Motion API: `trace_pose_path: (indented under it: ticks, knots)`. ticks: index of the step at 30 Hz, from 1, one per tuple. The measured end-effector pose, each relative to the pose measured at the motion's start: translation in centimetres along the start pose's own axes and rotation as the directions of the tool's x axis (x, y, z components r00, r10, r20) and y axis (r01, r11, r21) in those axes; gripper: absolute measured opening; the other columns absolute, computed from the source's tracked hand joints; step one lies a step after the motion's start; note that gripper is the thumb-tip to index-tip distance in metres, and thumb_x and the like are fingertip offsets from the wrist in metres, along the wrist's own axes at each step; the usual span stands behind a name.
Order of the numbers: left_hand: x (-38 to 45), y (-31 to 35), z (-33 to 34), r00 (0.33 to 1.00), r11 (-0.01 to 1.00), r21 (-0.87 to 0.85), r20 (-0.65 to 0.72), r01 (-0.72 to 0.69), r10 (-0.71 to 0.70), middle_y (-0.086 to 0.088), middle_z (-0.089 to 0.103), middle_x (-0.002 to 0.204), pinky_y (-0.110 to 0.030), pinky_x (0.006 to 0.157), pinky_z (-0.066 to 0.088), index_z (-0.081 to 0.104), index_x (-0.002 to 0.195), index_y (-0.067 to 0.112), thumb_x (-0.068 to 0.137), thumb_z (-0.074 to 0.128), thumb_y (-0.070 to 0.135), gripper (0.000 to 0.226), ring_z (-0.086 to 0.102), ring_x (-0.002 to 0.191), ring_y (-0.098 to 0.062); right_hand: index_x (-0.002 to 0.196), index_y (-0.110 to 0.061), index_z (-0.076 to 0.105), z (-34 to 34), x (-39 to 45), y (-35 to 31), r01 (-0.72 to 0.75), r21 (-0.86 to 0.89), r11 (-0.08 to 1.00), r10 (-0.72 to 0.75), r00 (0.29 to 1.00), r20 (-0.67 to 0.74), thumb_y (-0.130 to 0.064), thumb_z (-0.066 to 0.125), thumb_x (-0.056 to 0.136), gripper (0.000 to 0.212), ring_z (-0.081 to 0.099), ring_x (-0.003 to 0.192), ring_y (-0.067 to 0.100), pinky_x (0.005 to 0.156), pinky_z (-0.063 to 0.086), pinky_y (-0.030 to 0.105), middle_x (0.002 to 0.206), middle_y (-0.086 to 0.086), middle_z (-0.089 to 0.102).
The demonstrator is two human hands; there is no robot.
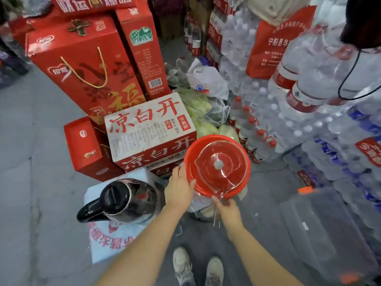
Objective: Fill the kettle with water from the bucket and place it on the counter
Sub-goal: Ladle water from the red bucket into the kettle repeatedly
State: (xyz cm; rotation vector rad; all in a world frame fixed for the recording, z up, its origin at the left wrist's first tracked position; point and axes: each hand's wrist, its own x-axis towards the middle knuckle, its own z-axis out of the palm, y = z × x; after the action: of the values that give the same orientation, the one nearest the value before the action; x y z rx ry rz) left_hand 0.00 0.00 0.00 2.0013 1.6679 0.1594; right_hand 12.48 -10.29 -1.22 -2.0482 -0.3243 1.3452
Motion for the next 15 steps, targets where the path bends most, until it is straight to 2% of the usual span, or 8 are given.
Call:
trace_pose_path:
  ticks: [2,4,6,8,9,10,12,15]
  knots:
    - [1.0,0.0,0.6,0.999,0.998,-0.062,0.025,0.032,-0.03,-0.005,0.037,0.146,-0.041,0.081,0.055,0.019,0.15,0.024,0.092,0.056,0.038,0.07,0.059,0.111,-0.025,0.113,-0.001,0.061,0.6,0.6,-0.3,-0.073,0.161,0.984,0.063,0.996,0.067,-0.031,0.067,0.091,0.038,0.068,0.097,0.031,0.076,0.05,0.032,0.102,0.012,0.074]
    - [1.4,0.0,0.8,0.997,0.997,-0.071,0.068,0.036,-0.031,-0.007,0.035,0.147,-0.042,0.077,0.055,0.016,0.151,0.025,0.092,0.057,0.035,0.073,0.063,0.103,-0.028,0.103,0.006,0.065,0.2,0.0,-0.6,-0.051,0.214,0.976,0.028,0.993,0.11,-0.027,0.062,0.095,0.034,0.073,0.08,0.035,0.068,0.057,0.034,0.082,0.019,0.076]
    - [1.7,-0.4,1.1,0.996,0.994,-0.103,0.084,0.039,-0.031,-0.008,0.034,0.147,-0.043,0.076,0.055,0.014,0.152,0.025,0.091,0.058,0.031,0.075,0.065,0.099,-0.03,0.09,0.005,0.063,-0.7,-0.8,-0.5,-0.007,0.224,0.975,-0.011,0.997,0.08,-0.026,0.058,0.097,0.033,0.069,0.063,0.034,0.06,0.056,0.037,0.066,0.017,0.07]
    - [2.0,-1.0,1.2,0.995,0.992,-0.125,0.094,0.025,-0.013,-0.007,0.034,0.147,-0.045,0.077,0.055,0.013,0.151,0.027,0.09,0.059,0.031,0.077,0.065,0.099,-0.031,0.097,-0.003,0.061,-1.8,-1.9,-0.5,0.077,0.184,0.98,-0.084,0.996,0.033,-0.025,0.055,0.098,0.023,0.065,0.054,0.03,0.05,0.054,0.036,0.064,0.015,0.061]
    - [2.1,-1.3,1.3,0.994,0.992,-0.127,0.106,0.018,-0.005,-0.007,0.035,0.147,-0.045,0.078,0.055,0.013,0.151,0.028,0.09,0.06,0.032,0.077,0.065,0.1,-0.031,0.11,-0.011,0.059,-2.4,-2.2,-0.6,0.123,0.132,0.984,-0.127,0.992,0.021,-0.023,0.054,0.099,0.017,0.064,0.052,0.027,0.046,0.053,0.035,0.065,0.014,0.058]
    - [2.2,-1.5,1.2,0.993,0.992,-0.129,0.117,0.011,0.004,-0.007,0.034,0.148,-0.046,0.079,0.055,0.012,0.151,0.029,0.09,0.06,0.034,0.078,0.064,0.102,-0.032,0.125,-0.022,0.051,-2.9,-2.4,-0.7,0.164,0.05,0.985,-0.165,0.986,0.008,-0.02,0.053,0.1,0.026,0.063,0.049,0.024,0.044,0.052,0.033,0.066,0.013,0.058]
    - [2.4,-1.7,1.2,0.99,0.993,-0.119,0.142,0.011,0.006,-0.008,0.033,0.149,-0.047,0.079,0.055,0.009,0.152,0.029,0.09,0.06,0.033,0.081,0.063,0.105,-0.035,0.145,-0.043,0.024,-3.6,-2.3,-1.2,0.268,-0.179,0.947,-0.271,0.963,0.013,-0.019,0.051,0.1,0.058,0.061,0.044,0.018,0.042,0.049,0.029,0.064,0.012,0.063]
    - [2.4,-1.9,1.0,0.987,0.993,-0.122,0.161,-0.001,0.021,-0.008,0.034,0.148,-0.048,0.078,0.055,0.005,0.152,0.029,0.089,0.061,0.031,0.084,0.062,0.107,-0.036,0.151,-0.036,-0.01,-4.1,-1.7,-2.0,0.351,-0.661,0.663,-0.439,0.898,0.037,-0.025,0.05,0.1,0.079,0.052,0.049,0.016,0.051,0.041,0.031,0.075,0.009,0.069]
